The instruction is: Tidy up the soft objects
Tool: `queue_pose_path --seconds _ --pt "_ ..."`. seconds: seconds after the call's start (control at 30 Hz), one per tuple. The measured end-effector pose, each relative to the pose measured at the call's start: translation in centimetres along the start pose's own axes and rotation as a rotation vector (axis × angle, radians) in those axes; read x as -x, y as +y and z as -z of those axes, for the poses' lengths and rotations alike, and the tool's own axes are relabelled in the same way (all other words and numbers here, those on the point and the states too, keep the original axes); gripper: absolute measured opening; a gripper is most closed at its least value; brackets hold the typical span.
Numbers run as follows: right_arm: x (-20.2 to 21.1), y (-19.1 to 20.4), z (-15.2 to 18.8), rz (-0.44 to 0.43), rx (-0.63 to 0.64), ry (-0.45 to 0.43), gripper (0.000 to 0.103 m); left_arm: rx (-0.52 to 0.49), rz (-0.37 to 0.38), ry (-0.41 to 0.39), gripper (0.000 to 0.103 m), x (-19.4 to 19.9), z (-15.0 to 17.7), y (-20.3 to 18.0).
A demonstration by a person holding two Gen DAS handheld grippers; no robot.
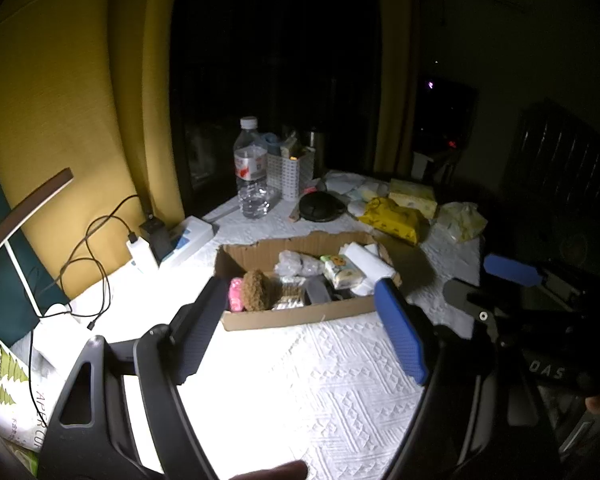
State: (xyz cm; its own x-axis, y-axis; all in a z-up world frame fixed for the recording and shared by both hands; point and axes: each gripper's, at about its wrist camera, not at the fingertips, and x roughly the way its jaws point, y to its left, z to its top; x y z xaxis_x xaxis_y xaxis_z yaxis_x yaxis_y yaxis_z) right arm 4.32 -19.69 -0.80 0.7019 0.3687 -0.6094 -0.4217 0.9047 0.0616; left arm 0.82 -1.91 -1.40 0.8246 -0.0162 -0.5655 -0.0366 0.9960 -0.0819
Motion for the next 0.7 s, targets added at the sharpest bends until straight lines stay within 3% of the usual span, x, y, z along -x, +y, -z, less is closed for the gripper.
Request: queue_pose_path --seconds 0.7 --pt "-0.09 0.16 0.05 0.000 0.001 0.003 0.071 0.002 0.001 -0.002 0.077 -0.10 -0.08 0.23"
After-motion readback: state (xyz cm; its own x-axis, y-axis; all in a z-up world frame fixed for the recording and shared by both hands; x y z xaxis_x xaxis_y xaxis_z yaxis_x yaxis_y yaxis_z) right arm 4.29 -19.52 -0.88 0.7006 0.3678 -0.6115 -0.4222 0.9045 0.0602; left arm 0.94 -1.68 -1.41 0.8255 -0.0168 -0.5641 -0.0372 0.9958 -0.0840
